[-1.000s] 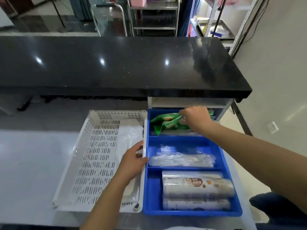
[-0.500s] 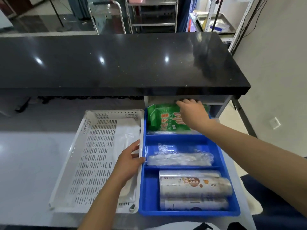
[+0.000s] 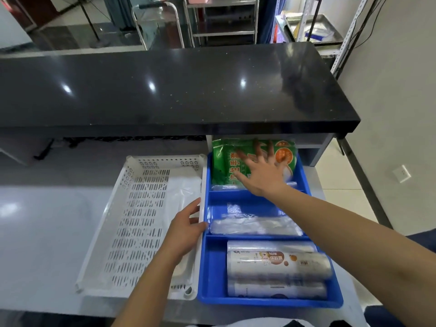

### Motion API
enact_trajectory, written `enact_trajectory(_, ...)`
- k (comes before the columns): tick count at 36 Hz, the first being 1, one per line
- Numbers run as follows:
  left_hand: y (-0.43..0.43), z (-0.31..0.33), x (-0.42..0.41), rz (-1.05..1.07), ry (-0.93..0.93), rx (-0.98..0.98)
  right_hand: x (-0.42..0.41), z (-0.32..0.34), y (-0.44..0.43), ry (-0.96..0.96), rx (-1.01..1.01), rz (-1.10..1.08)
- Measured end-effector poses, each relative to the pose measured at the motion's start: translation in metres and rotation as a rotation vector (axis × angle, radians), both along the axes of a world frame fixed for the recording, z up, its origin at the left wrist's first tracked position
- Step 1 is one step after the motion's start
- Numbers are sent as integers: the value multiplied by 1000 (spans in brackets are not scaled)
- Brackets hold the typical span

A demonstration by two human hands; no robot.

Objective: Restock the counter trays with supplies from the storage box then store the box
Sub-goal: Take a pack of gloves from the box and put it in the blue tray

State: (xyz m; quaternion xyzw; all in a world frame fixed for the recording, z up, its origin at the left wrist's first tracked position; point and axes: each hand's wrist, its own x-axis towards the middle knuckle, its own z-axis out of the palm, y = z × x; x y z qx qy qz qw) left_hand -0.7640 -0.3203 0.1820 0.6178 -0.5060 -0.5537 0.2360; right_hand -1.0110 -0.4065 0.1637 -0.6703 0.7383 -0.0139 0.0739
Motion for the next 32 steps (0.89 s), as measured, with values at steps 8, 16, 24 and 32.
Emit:
enact_trajectory(8,3,5,-6,17,-39,-7,-4,0,-11,-15,-17,-25)
enact_trajectory(16,6,9,-12,44,-108,-9,-6,-3,-10,-46,-63,-18)
enact_trajectory(24,7,5,-11,85,-155,-10,-14,2,7,-141,-119,48)
enact_trajectory(32,29,20,2,38,-247,-140,10,42,73,-408,85,175)
